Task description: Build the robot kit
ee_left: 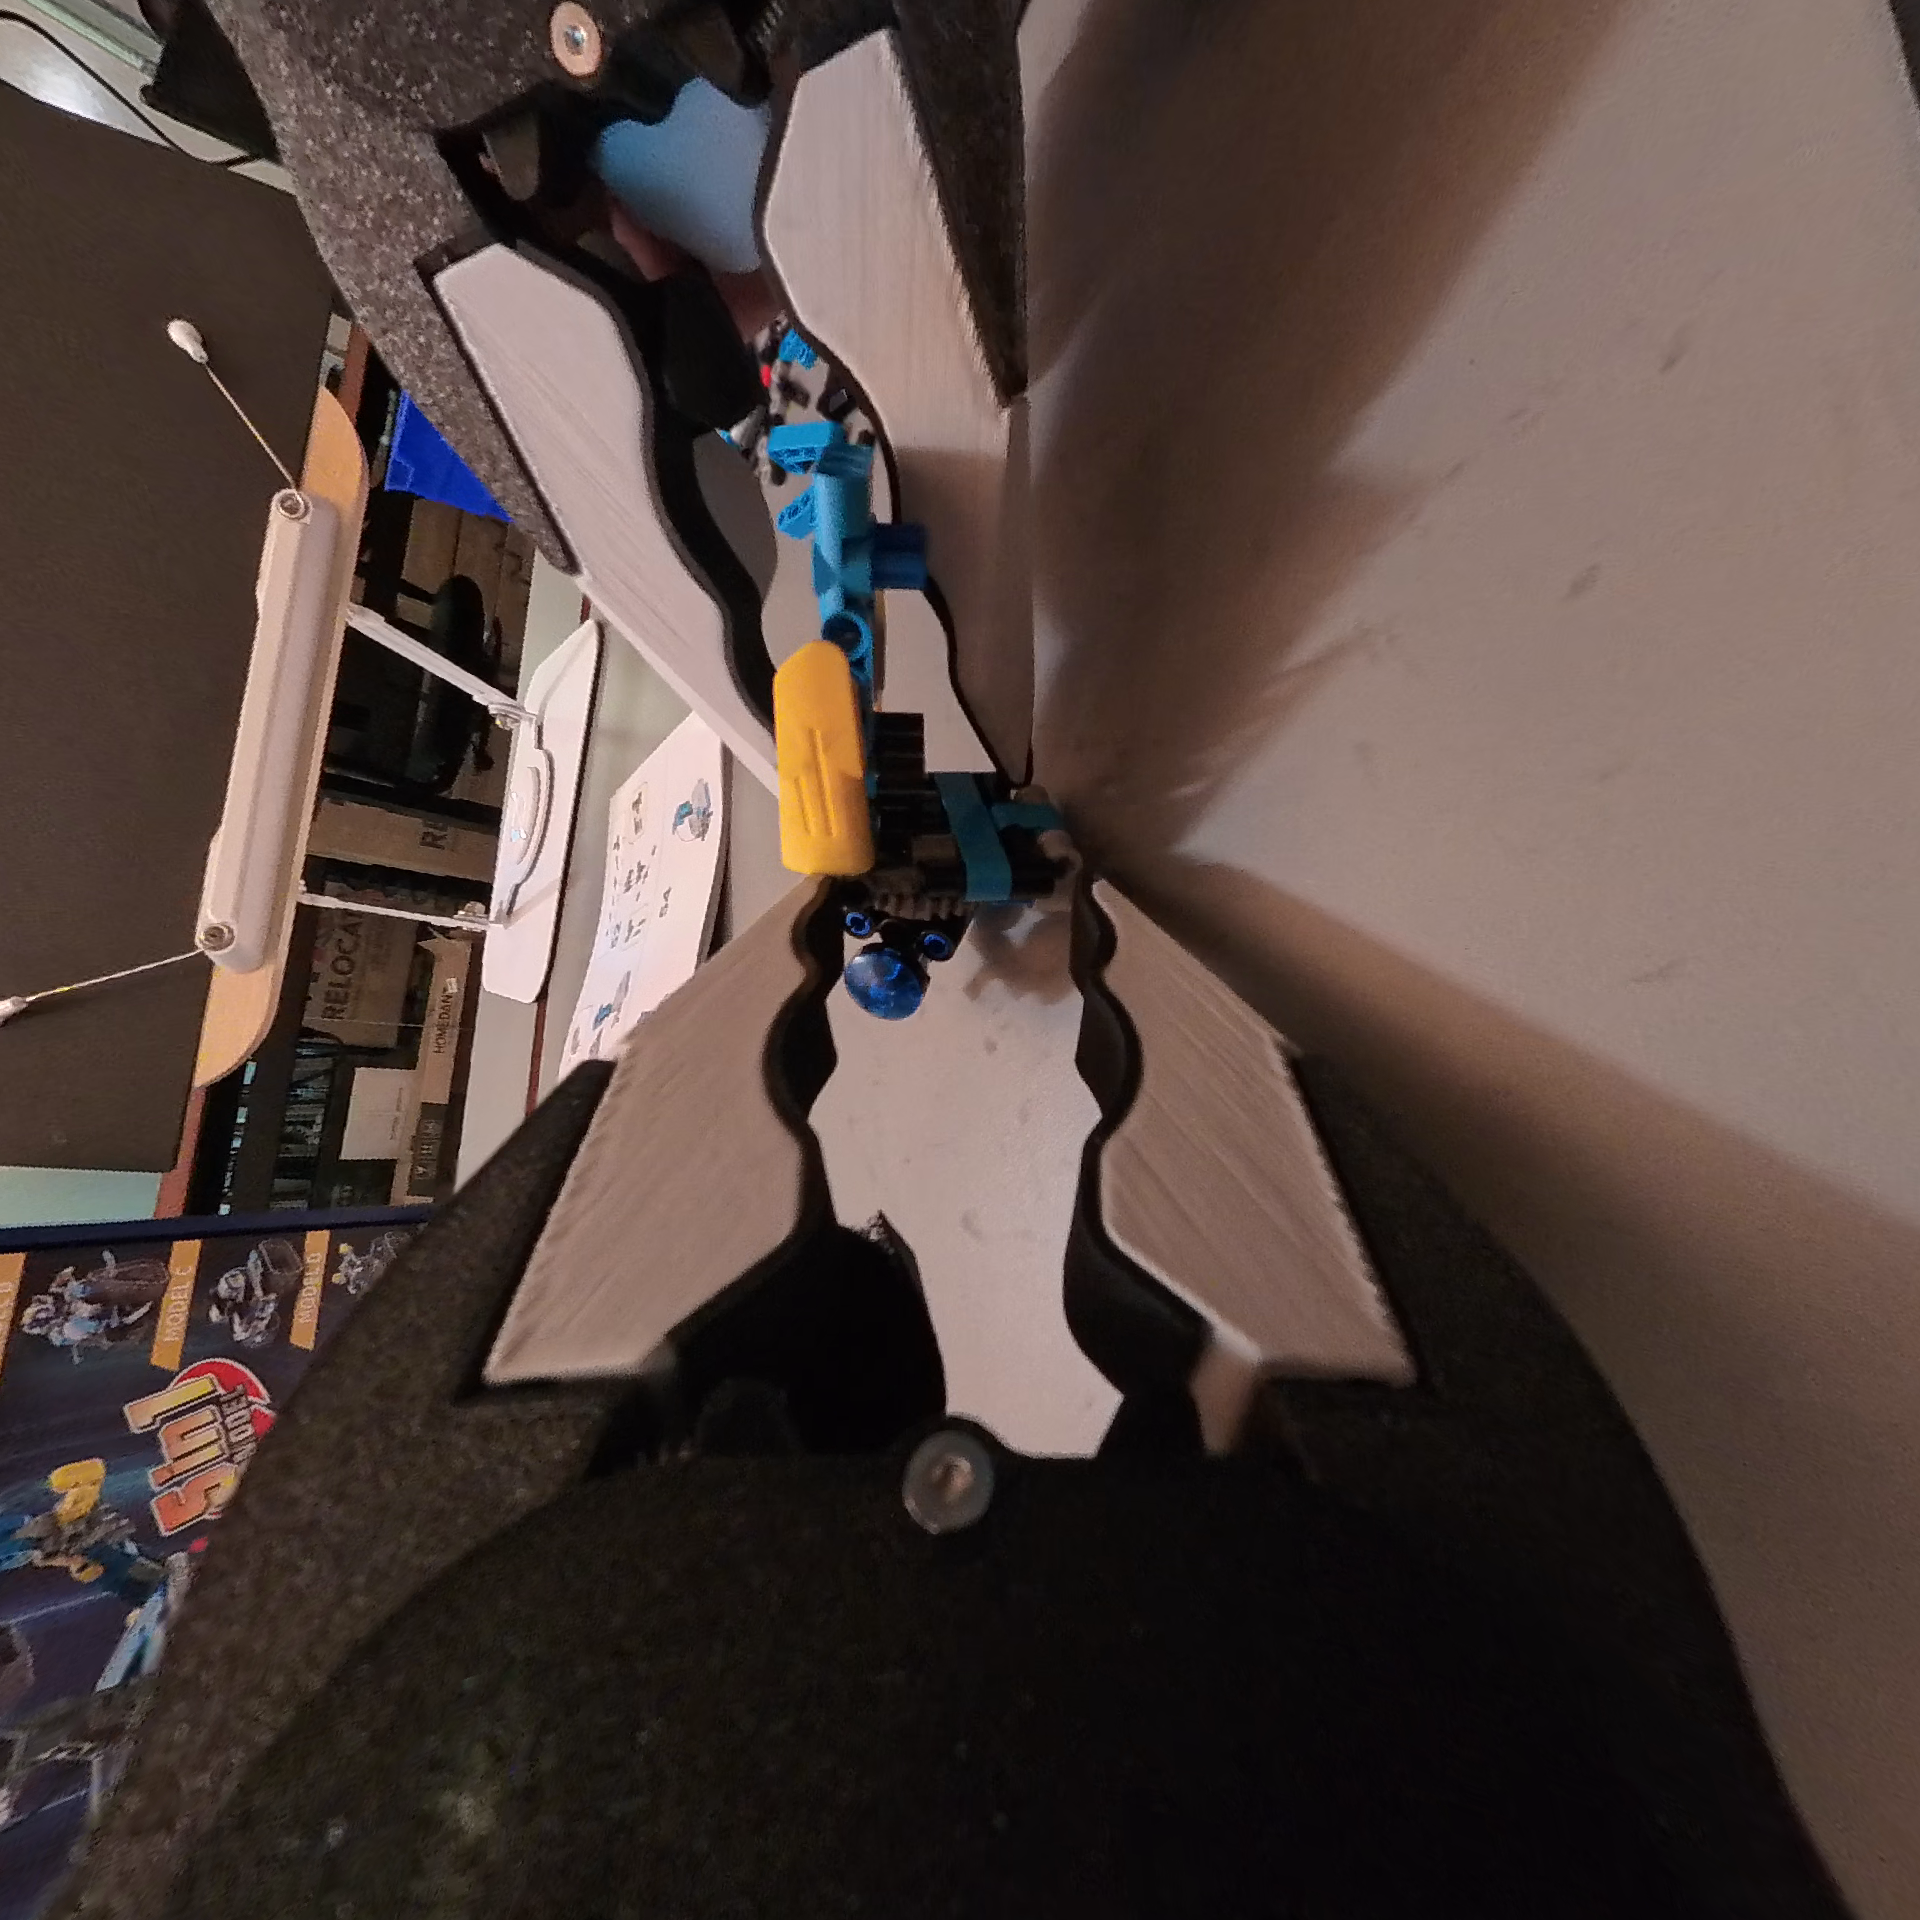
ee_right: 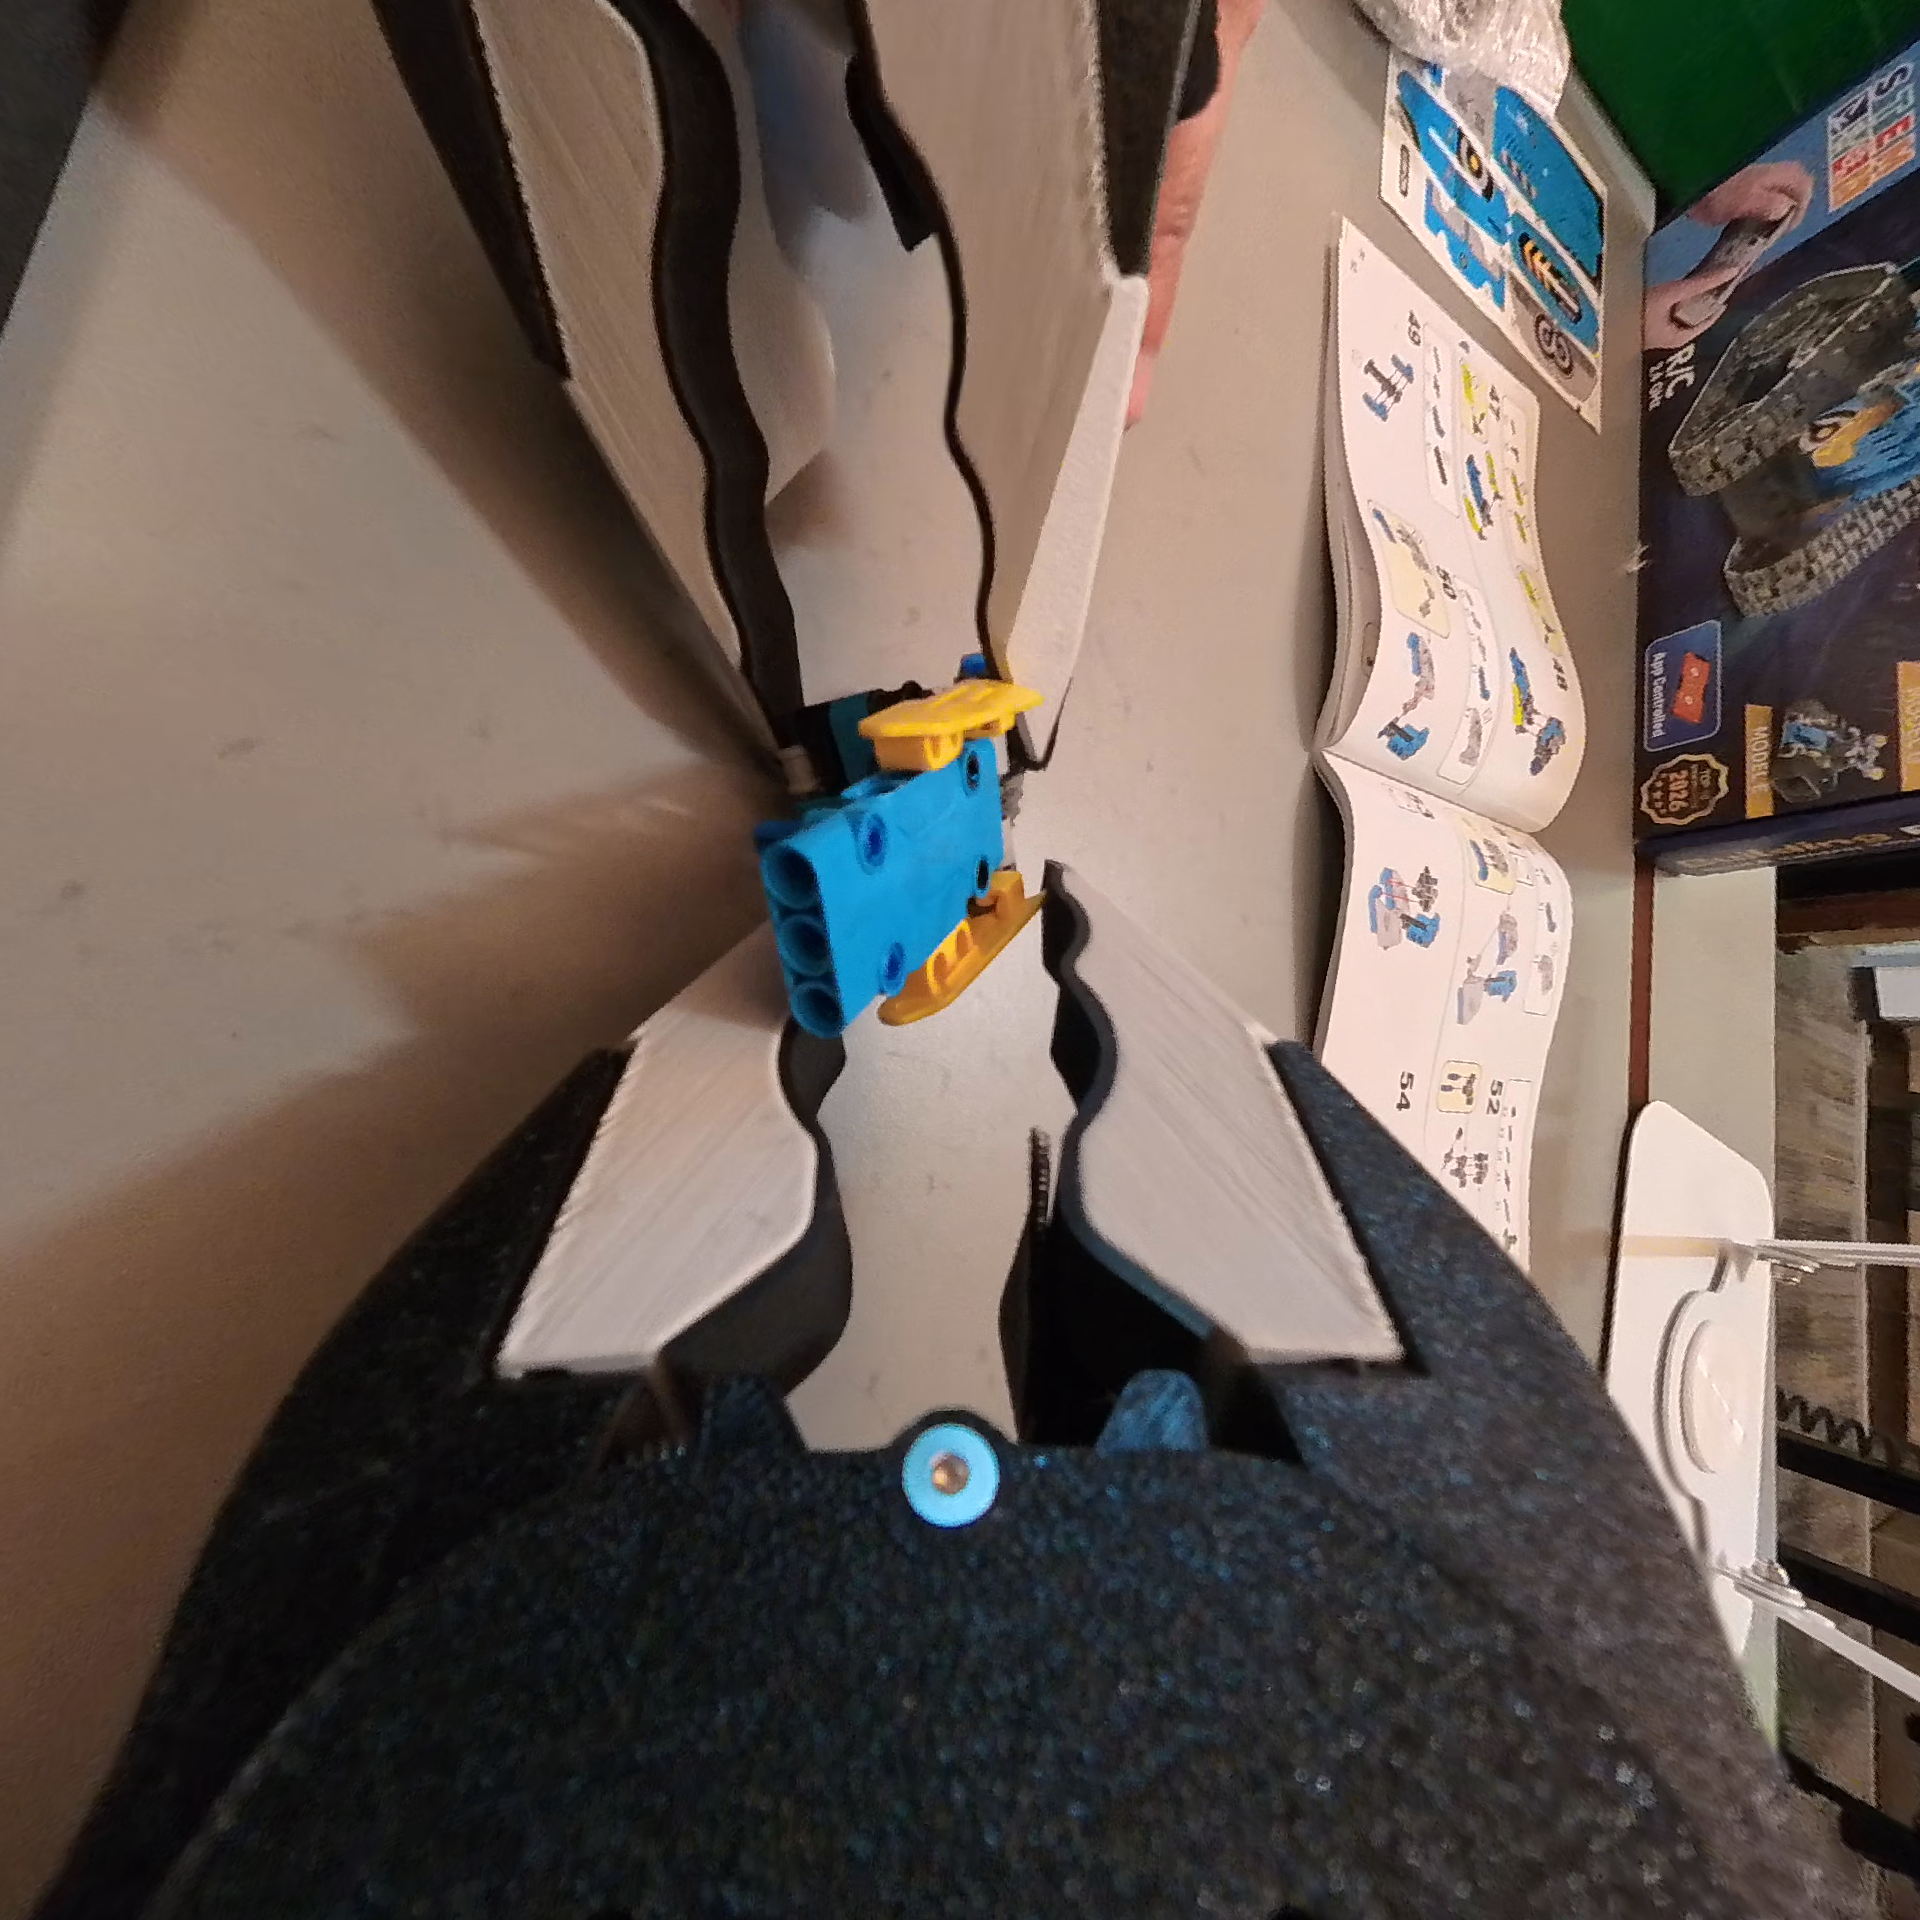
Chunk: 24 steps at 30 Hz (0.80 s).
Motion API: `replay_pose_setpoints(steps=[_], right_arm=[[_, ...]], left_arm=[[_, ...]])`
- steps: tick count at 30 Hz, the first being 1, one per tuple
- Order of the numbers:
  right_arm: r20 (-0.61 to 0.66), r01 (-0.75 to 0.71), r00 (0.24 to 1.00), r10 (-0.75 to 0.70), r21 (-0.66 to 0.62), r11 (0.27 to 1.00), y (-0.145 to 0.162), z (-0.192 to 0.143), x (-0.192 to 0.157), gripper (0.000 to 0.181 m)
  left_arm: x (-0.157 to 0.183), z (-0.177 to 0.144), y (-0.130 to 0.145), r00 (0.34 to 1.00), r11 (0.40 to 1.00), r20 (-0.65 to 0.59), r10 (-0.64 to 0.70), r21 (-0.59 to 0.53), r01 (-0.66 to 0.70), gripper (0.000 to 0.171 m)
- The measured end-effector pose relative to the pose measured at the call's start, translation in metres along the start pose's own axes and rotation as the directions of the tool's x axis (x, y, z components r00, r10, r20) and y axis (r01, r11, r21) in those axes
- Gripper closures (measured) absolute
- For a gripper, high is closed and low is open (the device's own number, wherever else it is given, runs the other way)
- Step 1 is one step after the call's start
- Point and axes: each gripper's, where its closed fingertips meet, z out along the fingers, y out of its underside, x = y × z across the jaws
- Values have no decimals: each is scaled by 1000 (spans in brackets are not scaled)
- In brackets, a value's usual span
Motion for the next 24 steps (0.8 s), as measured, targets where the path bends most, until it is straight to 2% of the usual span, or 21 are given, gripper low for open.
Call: replay_pose_setpoints(steps=[2, 5, 8, 10, 13, 16, 21, 24], right_arm=[[1, 1, 1000, -1, 3, 1000, 1, 1, 1, 145], [43, -95, 995, 94, 27, 995, 2, 3, 3, 145], [13, -88, 996, 88, 56, 995, 1, 1, 9, 143], [-11, -81, 997, 82, 76, 994, 0, 0, 11, 142], [-8, -91, 996, 92, 91, 992, -1, -1, 9, 141], [-22, -89, 995, 93, 131, 987, -8, -6, 11, 133], [-42, -46, 998, 54, 163, 986, -19, -7, 8, 111], [-37, -22, 999, 29, 168, 986, -24, -3, 3, 114]], left_arm=[[-1, 1, 1, 999, 999, -15, -50, 1, 50, 128], [-3, 2, 5, 982, 984, -64, -177, 8, 178, 127], [-6, 2, 7, 959, 963, -94, -266, 20, 269, 128], [-6, 1, 8, 955, 959, -103, -279, 27, 283, 127], [-5, 2, 7, 970, 972, -85, -229, 34, 232, 126], [-5, 2, 5, 967, 970, -90, -237, 39, 241, 126], [-9, 0, 3, 922, 928, -160, -352, 66, 366, 127], [-7, -2, -1, 872, 889, -244, -424, 71, 452, 127]])
